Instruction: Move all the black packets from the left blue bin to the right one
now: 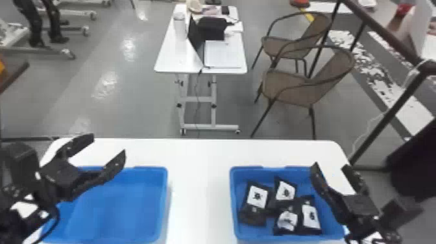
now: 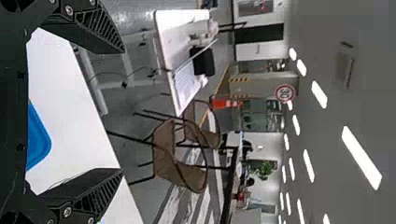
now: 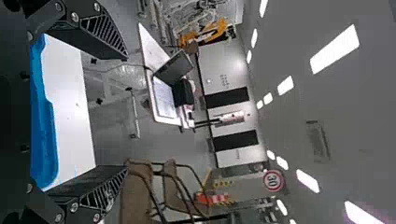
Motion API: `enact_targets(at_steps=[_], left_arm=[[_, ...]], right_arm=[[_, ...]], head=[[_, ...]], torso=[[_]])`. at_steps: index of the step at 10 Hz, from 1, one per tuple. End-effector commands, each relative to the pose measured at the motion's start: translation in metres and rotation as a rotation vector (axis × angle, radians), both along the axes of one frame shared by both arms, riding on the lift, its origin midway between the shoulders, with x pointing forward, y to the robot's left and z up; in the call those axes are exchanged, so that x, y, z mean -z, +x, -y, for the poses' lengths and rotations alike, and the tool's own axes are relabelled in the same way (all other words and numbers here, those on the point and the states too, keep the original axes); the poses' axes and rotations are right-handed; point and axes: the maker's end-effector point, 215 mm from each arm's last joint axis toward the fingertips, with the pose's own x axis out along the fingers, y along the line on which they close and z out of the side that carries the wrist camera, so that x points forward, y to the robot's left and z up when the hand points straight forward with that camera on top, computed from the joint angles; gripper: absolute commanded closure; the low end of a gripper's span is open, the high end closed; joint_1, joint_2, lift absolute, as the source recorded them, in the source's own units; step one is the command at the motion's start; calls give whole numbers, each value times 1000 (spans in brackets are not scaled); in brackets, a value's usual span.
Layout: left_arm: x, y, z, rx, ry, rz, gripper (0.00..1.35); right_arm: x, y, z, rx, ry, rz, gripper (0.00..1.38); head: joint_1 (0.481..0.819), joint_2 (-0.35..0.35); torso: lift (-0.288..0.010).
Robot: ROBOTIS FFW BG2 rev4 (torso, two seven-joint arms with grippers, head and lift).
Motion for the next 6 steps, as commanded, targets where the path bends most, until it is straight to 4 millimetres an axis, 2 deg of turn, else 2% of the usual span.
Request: enact_targets(at_steps=[1,3,4,5,6], left_arm=[[2,-27,-18,-68,18,63,134],[7,-53,-14,-72,22,97,134],[8,-61,-8,-57,35,109,134],[20,-68,-5,-51,28,76,134],[28,-77,-3,-46,15,55,134]], right_arm=[[-19,-29,5,13,-207,38,183],[-23,-61,9,24,-284,85,182],[-10,-81,13,34,-277,65,183],[3,-98,15,36,-270,36,183],[5,-107,13,30,-273,28,183]], head=[[695,-55],[695,-46],[695,-49],[695,-62],[695,-70]], torso=[[0],[0],[0],[0],[0]])
